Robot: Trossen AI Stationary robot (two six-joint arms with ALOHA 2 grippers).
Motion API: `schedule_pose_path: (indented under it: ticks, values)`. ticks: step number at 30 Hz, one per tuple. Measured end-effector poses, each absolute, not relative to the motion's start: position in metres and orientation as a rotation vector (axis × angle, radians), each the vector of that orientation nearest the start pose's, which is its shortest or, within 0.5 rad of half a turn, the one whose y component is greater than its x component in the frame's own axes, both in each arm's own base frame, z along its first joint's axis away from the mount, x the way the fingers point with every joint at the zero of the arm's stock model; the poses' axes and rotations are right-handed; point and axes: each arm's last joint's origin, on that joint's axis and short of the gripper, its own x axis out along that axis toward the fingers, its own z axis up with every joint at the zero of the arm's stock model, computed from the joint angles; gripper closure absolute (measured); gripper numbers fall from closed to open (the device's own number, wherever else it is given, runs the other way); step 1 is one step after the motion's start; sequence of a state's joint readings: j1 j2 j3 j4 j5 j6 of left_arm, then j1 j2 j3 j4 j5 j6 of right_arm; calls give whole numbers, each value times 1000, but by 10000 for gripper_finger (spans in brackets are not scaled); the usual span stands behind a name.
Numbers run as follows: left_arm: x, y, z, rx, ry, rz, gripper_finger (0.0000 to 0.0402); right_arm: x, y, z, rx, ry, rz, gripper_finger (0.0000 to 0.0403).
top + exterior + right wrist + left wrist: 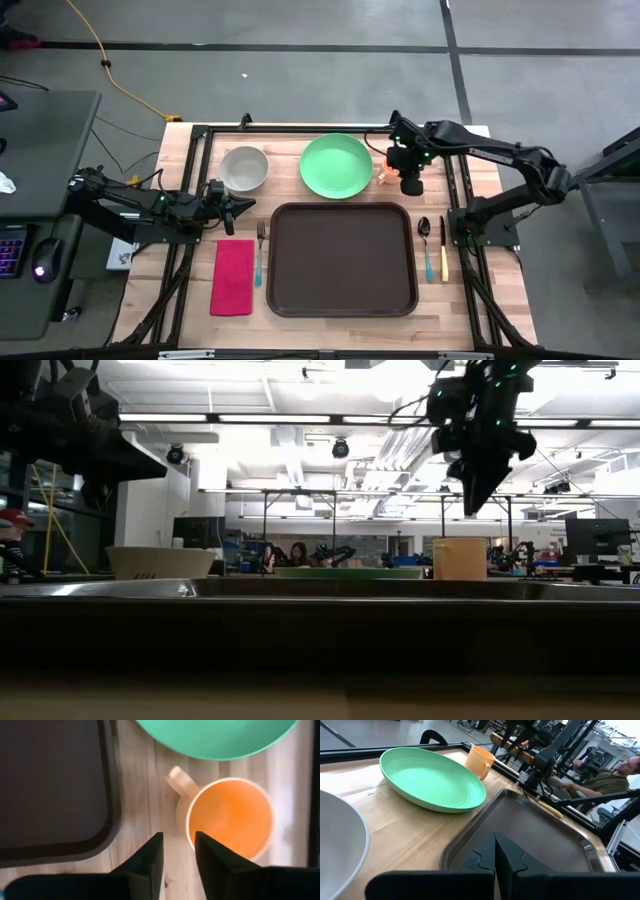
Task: Set up tray
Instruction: Put the white cup on the brown serving tray
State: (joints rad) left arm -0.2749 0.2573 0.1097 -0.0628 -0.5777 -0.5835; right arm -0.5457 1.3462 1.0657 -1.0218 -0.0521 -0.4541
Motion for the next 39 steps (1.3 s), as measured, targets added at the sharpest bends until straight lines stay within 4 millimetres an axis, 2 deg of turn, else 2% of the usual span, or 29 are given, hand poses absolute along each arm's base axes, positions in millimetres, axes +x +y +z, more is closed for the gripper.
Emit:
schedule_pose_path:
  ticks: [6, 10, 21, 31, 39]
  values:
    - [106, -14, 175, -490, 98, 347, 371, 218, -132, 232, 2, 1415, -89, 278]
    - [106, -14, 175, -490, 99, 347, 371, 224, -135, 224, -13, 1433, -83, 268]
    - [106, -13, 173, -476, 111, 365, 371, 222, -142, 223, -28, 1440, -134, 269]
    - [106, -13, 173, -475, 110, 368, 371, 220, -142, 223, -4, 1446, -94, 294]
    - [106, -13, 173, -476, 109, 368, 371, 220, -143, 221, -40, 1468, -86, 297]
